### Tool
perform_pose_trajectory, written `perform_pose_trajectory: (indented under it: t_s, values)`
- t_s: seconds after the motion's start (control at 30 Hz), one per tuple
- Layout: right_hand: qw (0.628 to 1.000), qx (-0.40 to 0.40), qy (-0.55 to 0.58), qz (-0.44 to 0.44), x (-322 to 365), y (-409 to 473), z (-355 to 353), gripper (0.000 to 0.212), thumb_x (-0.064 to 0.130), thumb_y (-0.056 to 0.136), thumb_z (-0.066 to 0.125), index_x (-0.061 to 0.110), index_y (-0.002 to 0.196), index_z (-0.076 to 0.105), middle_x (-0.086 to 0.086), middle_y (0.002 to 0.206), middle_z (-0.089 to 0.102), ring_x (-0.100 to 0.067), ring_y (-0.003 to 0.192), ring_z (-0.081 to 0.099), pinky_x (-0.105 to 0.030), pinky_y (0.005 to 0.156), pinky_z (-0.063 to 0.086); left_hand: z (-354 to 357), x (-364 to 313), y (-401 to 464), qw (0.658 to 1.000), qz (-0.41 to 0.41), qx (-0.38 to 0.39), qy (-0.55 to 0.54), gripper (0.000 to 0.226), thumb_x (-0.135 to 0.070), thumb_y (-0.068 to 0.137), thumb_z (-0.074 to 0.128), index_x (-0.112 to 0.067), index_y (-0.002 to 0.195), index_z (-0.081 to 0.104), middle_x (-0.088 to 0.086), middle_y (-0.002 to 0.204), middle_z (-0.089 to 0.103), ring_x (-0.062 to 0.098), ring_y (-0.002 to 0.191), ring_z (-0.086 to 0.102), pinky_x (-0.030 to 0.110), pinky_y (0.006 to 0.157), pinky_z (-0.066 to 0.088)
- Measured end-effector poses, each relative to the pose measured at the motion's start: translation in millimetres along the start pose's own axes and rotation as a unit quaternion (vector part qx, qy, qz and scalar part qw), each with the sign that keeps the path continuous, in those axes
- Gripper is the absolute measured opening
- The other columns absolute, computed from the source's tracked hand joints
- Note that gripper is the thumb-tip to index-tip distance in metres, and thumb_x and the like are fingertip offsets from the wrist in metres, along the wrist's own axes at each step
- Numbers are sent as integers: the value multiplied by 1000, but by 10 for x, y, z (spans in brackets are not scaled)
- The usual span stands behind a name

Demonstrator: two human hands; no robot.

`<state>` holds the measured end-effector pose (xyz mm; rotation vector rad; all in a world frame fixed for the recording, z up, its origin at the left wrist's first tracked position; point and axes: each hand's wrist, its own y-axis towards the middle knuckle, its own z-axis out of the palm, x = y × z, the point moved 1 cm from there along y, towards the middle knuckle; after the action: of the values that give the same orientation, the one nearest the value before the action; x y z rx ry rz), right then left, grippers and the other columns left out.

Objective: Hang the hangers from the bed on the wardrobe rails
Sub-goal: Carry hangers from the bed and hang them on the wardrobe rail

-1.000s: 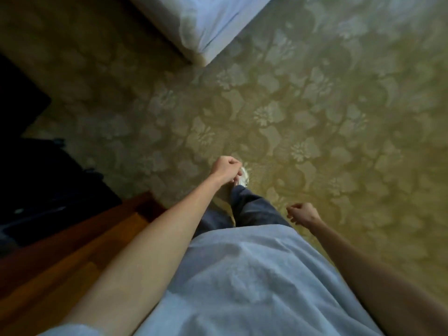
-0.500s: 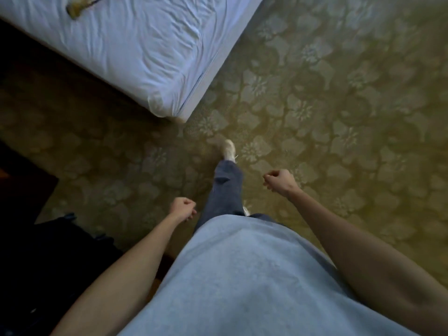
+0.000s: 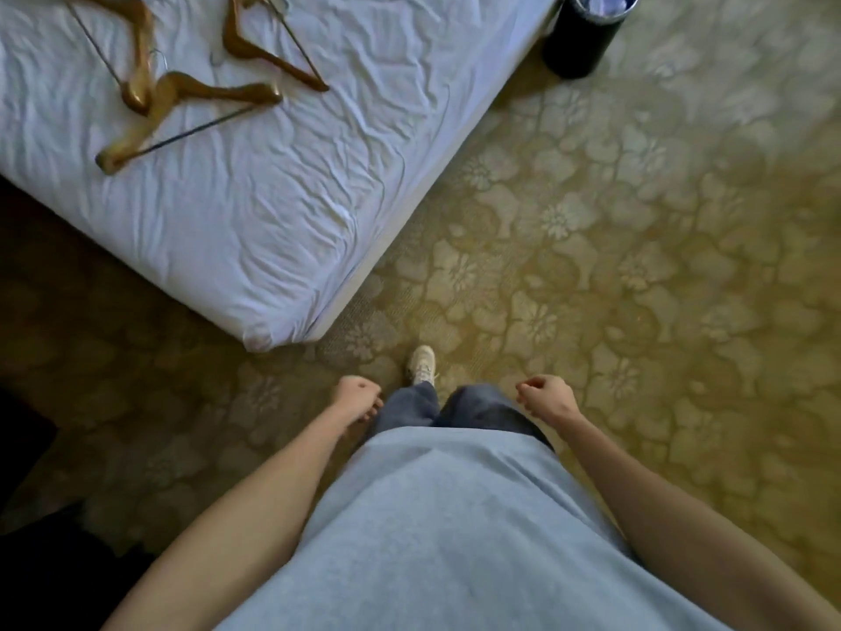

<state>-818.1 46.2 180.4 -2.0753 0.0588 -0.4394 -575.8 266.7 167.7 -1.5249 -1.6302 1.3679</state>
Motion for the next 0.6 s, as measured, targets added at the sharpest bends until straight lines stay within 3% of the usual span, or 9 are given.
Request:
perform_pose_trajectory:
  t_s: [0.13,0.27,0.37,0.43,0.5,0.6]
  values:
    - [995,-20,53,85,-120,290,-636,21,14,91,59,2,91,77,-9,75,72,-25,70,64,-33,68,53,194,-1678,172,995,90,49,5,17,-12,98,58,-4,90,71,6,73,70,12,52,57,18,40,45]
    - [980,-17,106,165,-181,762,-1244,22,14,94,59,-2,101,73,-8,72,70,-22,63,60,-34,63,56,474,-3116,449,987,141,70,33,17,-16,98,58,-8,95,73,5,77,73,12,55,60,18,43,46]
    - [977,0,100,188,63,1138,-1864,19,7,96,56,-6,93,69,-10,67,61,-19,55,52,-14,37,40,619,-4006,669,985,148,64,56,18,-17,98,57,-10,95,73,4,78,74,10,54,61,19,44,45]
    - [977,5,107,187,368,1441,-2310,18,4,96,54,-6,87,66,-9,67,59,-17,51,50,-12,30,34,640,-4466,790,988,133,50,60,18,-16,97,57,-9,94,73,4,75,73,10,52,59,18,43,44]
    - [981,2,106,164,739,1795,-2714,22,6,96,54,-9,85,66,-9,63,59,-14,46,52,-15,38,42,612,-4806,866,989,111,45,83,19,-14,97,56,-10,88,73,4,74,72,10,51,59,19,43,44]
    - [988,-9,109,109,1386,2354,-3207,24,15,95,58,-3,99,73,-9,77,72,-19,63,62,-31,63,56,482,-5183,993,989,92,28,116,23,-12,95,55,-14,78,70,2,69,71,12,51,60,22,46,47]
